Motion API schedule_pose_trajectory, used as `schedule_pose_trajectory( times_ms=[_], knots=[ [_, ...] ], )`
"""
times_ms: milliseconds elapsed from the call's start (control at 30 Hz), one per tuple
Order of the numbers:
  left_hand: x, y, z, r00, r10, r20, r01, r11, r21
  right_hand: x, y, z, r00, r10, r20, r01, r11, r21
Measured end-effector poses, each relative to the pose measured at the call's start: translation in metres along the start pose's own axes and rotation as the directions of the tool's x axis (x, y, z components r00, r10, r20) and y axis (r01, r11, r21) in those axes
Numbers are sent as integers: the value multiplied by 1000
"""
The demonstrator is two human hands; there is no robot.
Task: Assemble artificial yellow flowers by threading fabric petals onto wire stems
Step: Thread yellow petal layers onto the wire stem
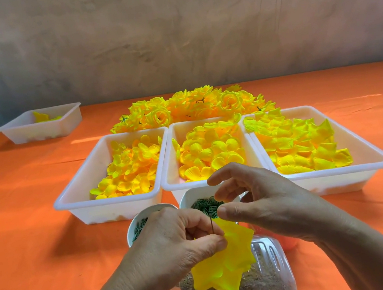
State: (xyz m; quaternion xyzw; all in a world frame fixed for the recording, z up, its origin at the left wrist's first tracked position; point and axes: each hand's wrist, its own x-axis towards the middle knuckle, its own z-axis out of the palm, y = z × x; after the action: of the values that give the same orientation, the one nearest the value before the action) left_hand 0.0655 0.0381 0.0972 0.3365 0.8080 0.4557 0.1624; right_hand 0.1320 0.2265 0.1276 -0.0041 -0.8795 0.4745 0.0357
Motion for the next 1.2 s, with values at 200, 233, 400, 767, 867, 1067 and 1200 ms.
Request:
schedule_pose_trajectory(
  times_ms=[200,233,400,767,867,1067,1200],
  knots=[
    [-1,0,-23,995,-62,82,77,977,-200,-4,5,0,998,12,-54,-13,1000,-17],
    [-1,0,-25,996,-55,69,70,972,-226,-5,6,0,999,15,-50,-16,1000,-27],
    [-3,5,-25,995,-4,97,22,981,-192,-10,5,-2,993,-87,-83,83,995,-49],
    [-4,-1,-33,975,-168,149,184,978,-103,-14,7,3,990,49,-129,-85,955,-286],
    [-3,-2,-30,974,-177,139,203,959,-198,-15,8,5,996,39,-85,-58,968,-243],
    [0,3,-20,978,-164,132,201,911,-360,-12,11,7,996,1,-90,-17,984,-179],
    [1,5,-15,981,-168,101,193,918,-347,-9,18,13,998,21,-55,-32,979,-204]
  ],
)
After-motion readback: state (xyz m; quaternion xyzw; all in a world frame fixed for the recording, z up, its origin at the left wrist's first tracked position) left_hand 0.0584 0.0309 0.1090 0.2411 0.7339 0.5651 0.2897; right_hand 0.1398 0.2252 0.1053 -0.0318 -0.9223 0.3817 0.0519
